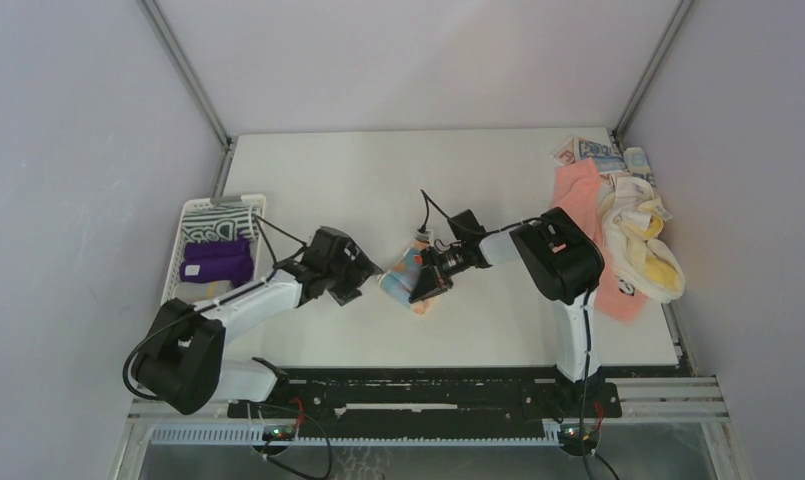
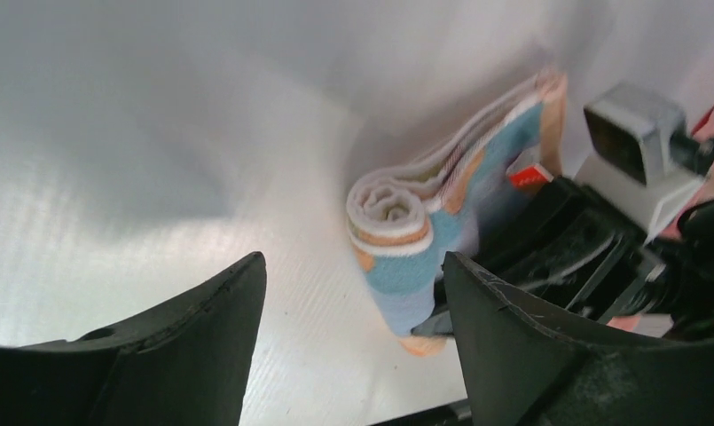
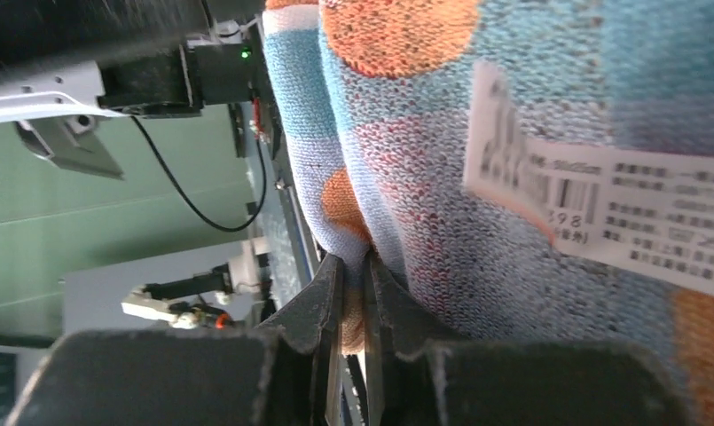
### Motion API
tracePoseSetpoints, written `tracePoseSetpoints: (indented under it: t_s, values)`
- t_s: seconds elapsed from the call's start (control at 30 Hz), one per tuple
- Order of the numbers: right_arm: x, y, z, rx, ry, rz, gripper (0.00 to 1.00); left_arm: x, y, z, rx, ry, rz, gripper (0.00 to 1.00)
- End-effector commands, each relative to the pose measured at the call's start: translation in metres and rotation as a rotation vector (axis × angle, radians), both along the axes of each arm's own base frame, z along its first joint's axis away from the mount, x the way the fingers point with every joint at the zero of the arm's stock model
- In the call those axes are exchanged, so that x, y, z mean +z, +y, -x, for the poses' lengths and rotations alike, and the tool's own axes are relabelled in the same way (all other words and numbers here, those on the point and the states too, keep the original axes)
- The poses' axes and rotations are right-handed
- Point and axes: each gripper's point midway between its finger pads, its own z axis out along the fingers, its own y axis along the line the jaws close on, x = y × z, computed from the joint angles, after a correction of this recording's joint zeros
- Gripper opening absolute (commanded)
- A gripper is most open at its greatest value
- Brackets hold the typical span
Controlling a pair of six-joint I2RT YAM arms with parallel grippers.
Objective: Roll the towels
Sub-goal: Roll the towel at the center of the board.
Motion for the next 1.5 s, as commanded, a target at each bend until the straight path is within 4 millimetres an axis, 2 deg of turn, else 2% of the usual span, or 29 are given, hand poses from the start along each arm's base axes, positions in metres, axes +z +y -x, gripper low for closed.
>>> tracePoseSetpoints:
  t_s: [0.0, 0.2, 0.37, 0.57, 0.73, 0.9, 1.03, 1.17, 1.3, 1.47]
  values:
    - [-0.018, -0.010, -0.002, -0.061, 0.095, 0.041, 0.03, -0.001, -0.027, 0.010, -0.054, -0.004, 0.070, 0.78]
    - [-0.036, -0.015, -0.002, -0.088, 0.125, 0.087, 0.04, -0.006, -0.038, 0.011, -0.069, -0.010, 0.094, 0.74]
    - [-0.043, -0.016, -0.003, -0.103, 0.127, 0.112, 0.04, -0.016, -0.044, 0.007, -0.087, 0.016, 0.069, 0.70]
    - [-0.044, -0.017, -0.003, -0.104, 0.093, 0.137, 0.04, -0.032, -0.047, 0.003, -0.096, 0.042, 0.039, 0.61]
    - [-0.038, -0.014, -0.003, -0.083, 0.011, 0.145, 0.08, -0.047, -0.048, 0.005, -0.110, 0.078, 0.011, 0.52]
    - [-0.006, -0.008, -0.007, -0.052, -0.222, 0.167, 0.24, -0.062, -0.044, 0.015, -0.126, 0.130, -0.021, 0.40]
    - [0.025, -0.009, -0.011, -0.059, -0.447, 0.239, 0.37, -0.067, -0.040, 0.020, -0.128, 0.146, -0.037, 0.38]
    - [0.038, -0.016, -0.015, -0.067, -0.732, 0.422, 0.46, -0.068, -0.039, 0.021, -0.136, 0.153, -0.048, 0.37]
    - [0.041, -0.014, -0.004, -0.014, -0.994, 0.592, 0.52, -0.065, -0.039, 0.020, -0.147, 0.149, -0.061, 0.38]
    - [0.043, -0.005, 0.001, -0.004, -1.201, 0.708, 0.57, -0.064, -0.038, 0.020, -0.157, 0.154, -0.075, 0.38]
